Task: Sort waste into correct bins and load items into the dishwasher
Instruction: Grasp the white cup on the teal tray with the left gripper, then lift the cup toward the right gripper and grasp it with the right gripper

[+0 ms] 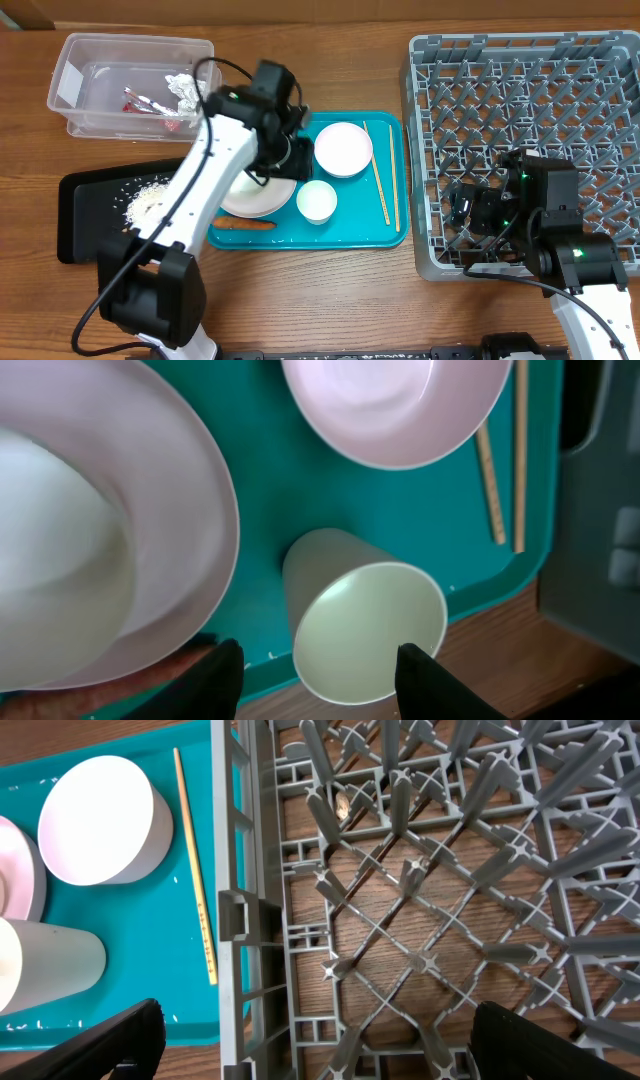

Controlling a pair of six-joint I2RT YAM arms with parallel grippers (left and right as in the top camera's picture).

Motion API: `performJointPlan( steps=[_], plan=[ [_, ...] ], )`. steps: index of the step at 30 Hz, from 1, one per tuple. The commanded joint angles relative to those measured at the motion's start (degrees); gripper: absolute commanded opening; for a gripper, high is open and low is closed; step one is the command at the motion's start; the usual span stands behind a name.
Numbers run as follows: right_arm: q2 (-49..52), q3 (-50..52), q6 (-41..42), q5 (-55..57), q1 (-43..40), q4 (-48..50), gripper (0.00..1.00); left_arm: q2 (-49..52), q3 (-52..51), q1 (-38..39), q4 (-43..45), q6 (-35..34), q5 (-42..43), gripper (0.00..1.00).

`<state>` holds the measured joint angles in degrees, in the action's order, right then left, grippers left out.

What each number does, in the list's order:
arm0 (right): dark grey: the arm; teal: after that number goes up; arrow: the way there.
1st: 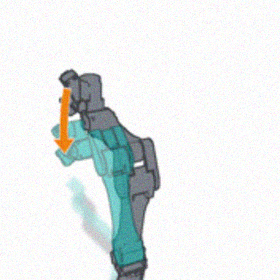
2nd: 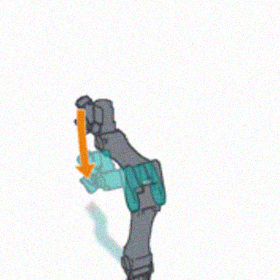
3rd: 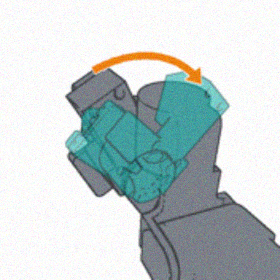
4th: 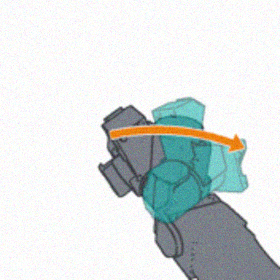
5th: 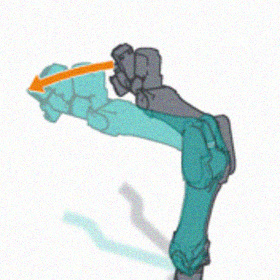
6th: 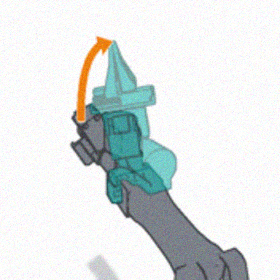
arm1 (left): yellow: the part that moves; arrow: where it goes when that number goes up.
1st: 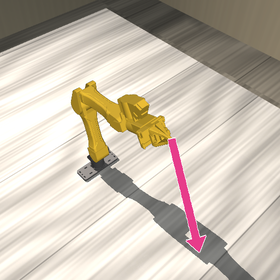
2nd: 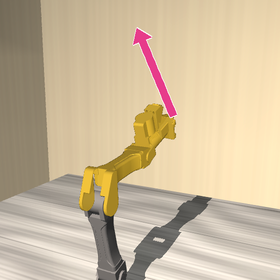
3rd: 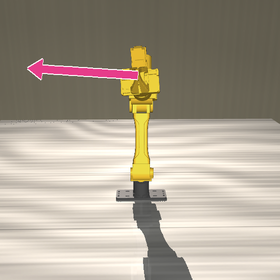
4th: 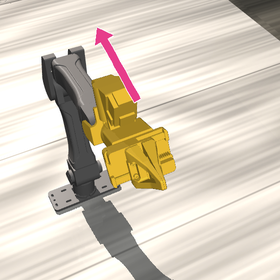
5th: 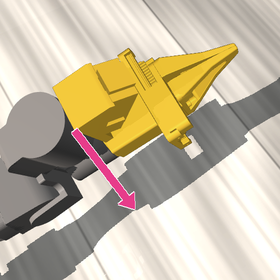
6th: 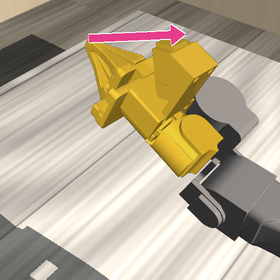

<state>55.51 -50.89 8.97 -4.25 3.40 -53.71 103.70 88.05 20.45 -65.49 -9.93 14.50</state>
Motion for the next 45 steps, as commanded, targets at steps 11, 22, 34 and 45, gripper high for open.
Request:
performJointPlan(
  steps=[11, 22, 34, 45],
  plan=[
    [-0.20, -1.66, 0.07, -0.31, -0.15, 0.04, 1.00, 0.44, -12.24, 2.84, 7.65, -2.56, -6.95, 0.23],
    [-0.24, -3.21, 4.31, 17.42, -0.92, -0.39, 1.00, 0.44, -8.66, -1.46, 8.39, -1.20, 16.13, 0.04],
    [5.97, -5.16, -13.60, -56.54, -10.88, 22.56, 1.00, 0.44, -8.20, -13.79, 24.94, -9.53, 69.29, 0.04],
    [18.16, -5.03, -13.66, -82.05, -9.79, 34.95, 1.00, 0.44, -8.20, -9.46, 25.99, -11.56, 71.08, 0.04]
  ],
)
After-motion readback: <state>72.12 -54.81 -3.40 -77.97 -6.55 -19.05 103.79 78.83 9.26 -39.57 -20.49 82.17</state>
